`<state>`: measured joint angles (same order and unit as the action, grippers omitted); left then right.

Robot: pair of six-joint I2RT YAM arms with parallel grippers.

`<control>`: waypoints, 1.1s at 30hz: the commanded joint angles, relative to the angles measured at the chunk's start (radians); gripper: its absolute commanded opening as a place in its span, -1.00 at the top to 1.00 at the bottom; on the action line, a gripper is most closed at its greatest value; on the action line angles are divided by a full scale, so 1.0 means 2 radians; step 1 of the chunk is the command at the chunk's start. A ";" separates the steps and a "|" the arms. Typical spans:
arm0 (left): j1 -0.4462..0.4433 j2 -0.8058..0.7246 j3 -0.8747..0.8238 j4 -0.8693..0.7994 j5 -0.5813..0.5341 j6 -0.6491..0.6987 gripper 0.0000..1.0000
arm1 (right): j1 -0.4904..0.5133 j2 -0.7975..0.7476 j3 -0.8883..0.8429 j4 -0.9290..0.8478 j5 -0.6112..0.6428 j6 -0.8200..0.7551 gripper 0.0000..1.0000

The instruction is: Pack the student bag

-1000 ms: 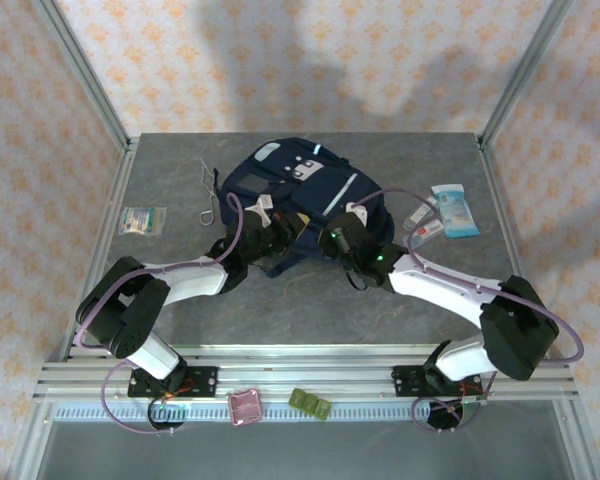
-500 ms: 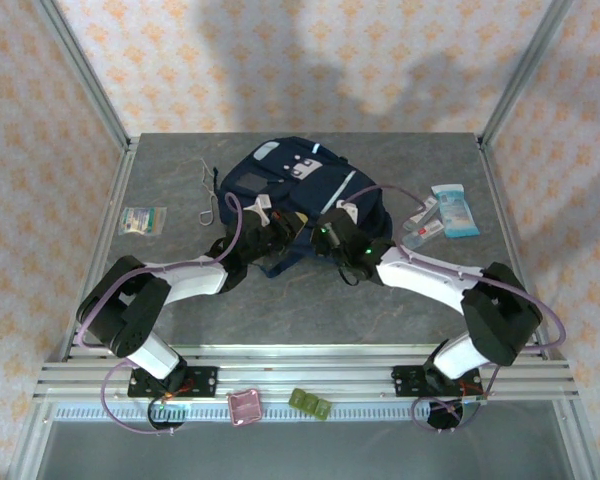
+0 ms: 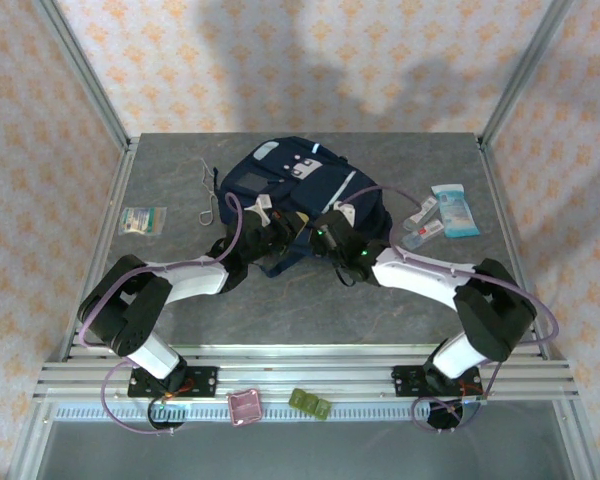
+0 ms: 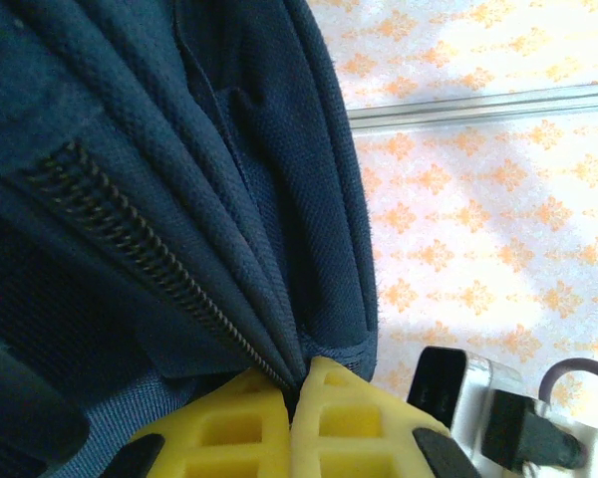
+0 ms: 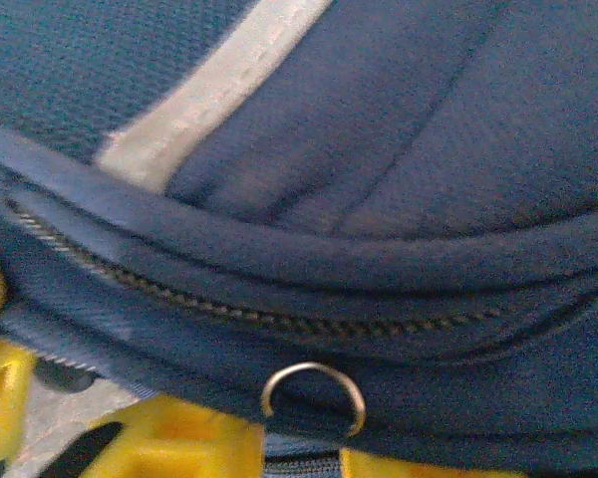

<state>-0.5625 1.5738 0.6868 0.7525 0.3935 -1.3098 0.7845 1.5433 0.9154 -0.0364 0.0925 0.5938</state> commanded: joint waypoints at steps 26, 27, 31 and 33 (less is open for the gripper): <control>0.010 -0.045 -0.018 -0.060 -0.043 0.134 1.00 | -0.100 -0.005 -0.031 -0.225 0.002 -0.068 1.00; 0.011 -0.047 -0.018 -0.067 -0.048 0.142 1.00 | -0.105 -0.004 -0.032 -0.229 0.013 -0.065 1.00; 0.016 -0.058 -0.011 -0.107 -0.069 0.180 1.00 | -0.105 -0.020 -0.025 -0.238 0.032 -0.073 1.00; 0.020 -0.061 -0.005 -0.121 -0.074 0.197 1.00 | -0.098 -0.037 -0.029 -0.228 0.004 -0.092 1.00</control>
<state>-0.5377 1.4921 0.6559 0.5503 0.3202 -1.0111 0.5907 1.5120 0.8845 -0.3798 0.0414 0.4526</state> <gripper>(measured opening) 0.046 0.040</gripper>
